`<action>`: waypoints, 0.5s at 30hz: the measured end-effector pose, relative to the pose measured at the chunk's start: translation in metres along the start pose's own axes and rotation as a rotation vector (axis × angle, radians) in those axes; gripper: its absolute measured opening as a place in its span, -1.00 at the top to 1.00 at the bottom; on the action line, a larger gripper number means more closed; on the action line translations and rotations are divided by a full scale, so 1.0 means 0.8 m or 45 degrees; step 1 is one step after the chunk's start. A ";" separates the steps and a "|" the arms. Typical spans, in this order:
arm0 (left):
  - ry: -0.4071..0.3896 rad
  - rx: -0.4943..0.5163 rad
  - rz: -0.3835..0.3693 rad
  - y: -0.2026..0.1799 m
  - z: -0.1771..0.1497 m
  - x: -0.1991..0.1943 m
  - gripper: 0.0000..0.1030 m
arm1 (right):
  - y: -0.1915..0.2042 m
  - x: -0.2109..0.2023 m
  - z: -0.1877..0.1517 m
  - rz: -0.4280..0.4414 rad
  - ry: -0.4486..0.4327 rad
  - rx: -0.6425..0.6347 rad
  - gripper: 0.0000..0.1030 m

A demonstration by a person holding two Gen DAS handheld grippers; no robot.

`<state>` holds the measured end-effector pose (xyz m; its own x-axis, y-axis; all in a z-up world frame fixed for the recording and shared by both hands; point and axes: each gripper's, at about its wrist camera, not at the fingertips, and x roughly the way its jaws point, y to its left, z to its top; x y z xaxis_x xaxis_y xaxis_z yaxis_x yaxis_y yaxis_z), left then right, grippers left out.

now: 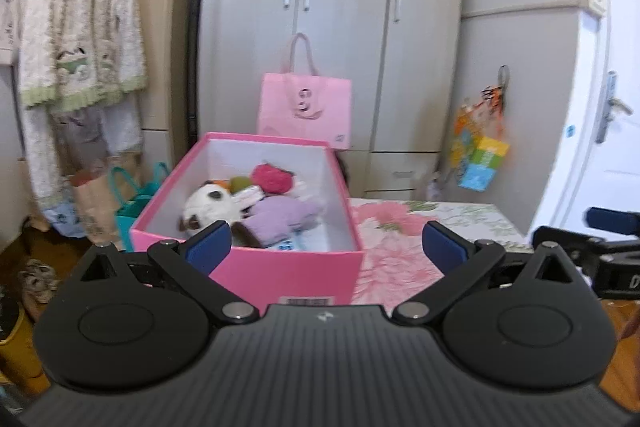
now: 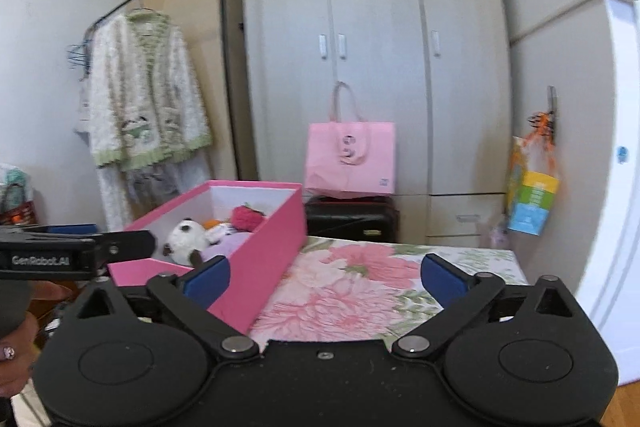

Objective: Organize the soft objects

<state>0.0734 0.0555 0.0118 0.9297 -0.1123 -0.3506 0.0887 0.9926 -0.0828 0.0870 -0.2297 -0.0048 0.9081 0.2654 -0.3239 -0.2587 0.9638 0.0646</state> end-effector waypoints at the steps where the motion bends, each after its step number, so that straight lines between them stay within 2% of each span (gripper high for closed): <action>1: 0.005 0.006 0.024 -0.001 -0.001 0.000 -1.00 | 0.000 0.001 0.001 -0.017 0.023 0.002 -1.00; 5: 0.016 0.010 0.049 -0.002 -0.005 -0.001 -1.00 | -0.002 -0.002 0.001 -0.108 0.075 0.039 -1.00; 8: 0.025 0.015 0.041 -0.004 -0.008 -0.002 -1.00 | -0.005 -0.009 -0.001 -0.110 0.091 0.063 -1.00; 15: 0.023 0.046 0.049 -0.012 -0.013 -0.008 -1.00 | 0.008 -0.031 -0.006 -0.186 0.050 -0.016 -1.00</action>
<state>0.0630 0.0462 0.0053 0.9263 -0.0745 -0.3694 0.0661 0.9972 -0.0353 0.0612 -0.2305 -0.0007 0.9227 0.1213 -0.3660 -0.1293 0.9916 0.0025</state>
